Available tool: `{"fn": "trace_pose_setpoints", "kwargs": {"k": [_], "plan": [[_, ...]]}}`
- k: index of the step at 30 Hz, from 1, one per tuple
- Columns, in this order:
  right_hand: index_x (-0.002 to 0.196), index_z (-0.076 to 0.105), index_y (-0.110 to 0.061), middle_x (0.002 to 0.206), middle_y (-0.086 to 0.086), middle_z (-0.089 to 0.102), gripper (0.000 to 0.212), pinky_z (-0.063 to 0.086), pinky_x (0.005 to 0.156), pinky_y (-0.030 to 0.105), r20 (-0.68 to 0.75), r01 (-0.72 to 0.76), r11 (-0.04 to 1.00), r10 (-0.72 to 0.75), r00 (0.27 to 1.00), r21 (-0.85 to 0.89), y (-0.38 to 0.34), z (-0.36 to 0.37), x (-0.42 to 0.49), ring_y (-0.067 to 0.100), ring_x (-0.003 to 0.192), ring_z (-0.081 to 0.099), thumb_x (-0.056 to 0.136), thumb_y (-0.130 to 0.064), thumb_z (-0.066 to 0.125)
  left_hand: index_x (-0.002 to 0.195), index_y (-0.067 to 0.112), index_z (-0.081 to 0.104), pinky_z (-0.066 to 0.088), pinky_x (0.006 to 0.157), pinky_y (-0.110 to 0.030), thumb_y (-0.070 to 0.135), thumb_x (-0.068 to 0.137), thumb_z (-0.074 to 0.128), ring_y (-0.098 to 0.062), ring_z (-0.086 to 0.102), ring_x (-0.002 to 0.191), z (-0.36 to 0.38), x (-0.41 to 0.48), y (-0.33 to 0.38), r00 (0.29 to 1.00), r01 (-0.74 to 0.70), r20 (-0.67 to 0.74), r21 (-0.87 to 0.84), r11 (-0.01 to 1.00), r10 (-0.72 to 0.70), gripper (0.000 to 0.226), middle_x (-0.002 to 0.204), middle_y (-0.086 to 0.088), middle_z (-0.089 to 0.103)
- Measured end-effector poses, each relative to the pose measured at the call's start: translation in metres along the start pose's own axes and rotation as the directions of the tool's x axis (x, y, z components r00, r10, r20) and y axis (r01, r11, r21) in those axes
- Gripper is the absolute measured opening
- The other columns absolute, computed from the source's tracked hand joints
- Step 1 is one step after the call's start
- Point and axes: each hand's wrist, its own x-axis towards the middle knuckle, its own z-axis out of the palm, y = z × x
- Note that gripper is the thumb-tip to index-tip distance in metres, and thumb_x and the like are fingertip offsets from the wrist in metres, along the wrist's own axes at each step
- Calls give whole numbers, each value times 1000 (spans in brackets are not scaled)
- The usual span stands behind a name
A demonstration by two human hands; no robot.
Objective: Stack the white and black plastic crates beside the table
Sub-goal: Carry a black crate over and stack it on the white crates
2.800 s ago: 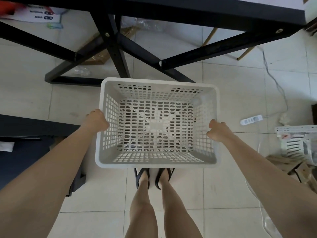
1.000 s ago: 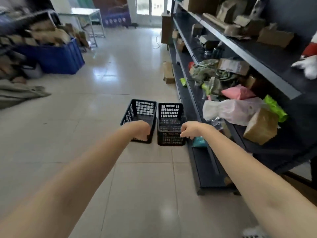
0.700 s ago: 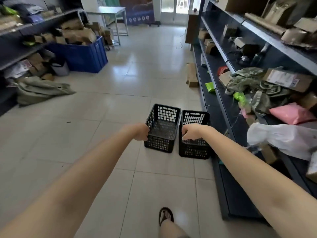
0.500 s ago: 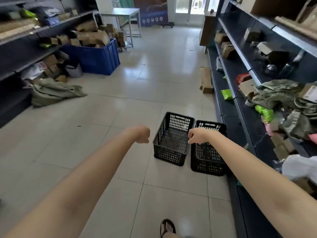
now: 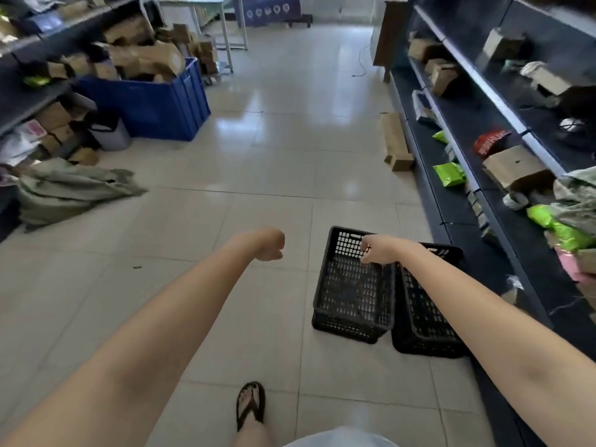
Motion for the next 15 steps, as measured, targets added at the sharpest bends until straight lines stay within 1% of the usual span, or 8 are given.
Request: {"fn": "trace_pose_setpoints", "kwargs": {"k": [4, 7, 11, 15], "plan": [[136, 45, -12, 140, 9, 48, 47, 40, 98, 34, 15, -83, 992, 82, 996, 90, -34, -28, 47, 28, 126, 47, 93, -28, 54, 136, 15, 49, 40, 104, -38, 26, 95, 52, -29, 49, 127, -35, 64, -41, 995, -93, 29, 26, 995, 92, 42, 139, -8, 51], [136, 45, -16, 139, 8, 49, 49, 40, 102, 36, -13, -119, 980, 122, 992, 159, -49, -46, 84, 28, 126, 47, 90, -30, 57, 138, 14, 47, 40, 105, -38, 27, 96, 51, -29, 48, 129, -61, 118, -61, 987, -155, 53, 70, 985, 151, 44, 140, -9, 50], [140, 40, -15, 141, 9, 47, 57, 39, 103, 36, -4, -159, 943, 168, 986, 291, -46, -64, 130, 28, 128, 46, 89, -30, 60, 142, 12, 42, 37, 106, -37, 25, 98, 48, -29, 44, 133, -90, 188, -49, 957, -279, 141, 208, 937, 254, 46, 143, -10, 47], [137, 43, -13, 142, 11, 47, 53, 38, 103, 32, -22, -228, 896, 255, 967, 382, -17, -80, 176, 28, 129, 46, 89, -29, 59, 140, 14, 44, 39, 103, -36, 25, 97, 49, -30, 45, 130, -120, 266, -19, 921, -389, 149, 265, 882, 361, 45, 141, -12, 47]]}}
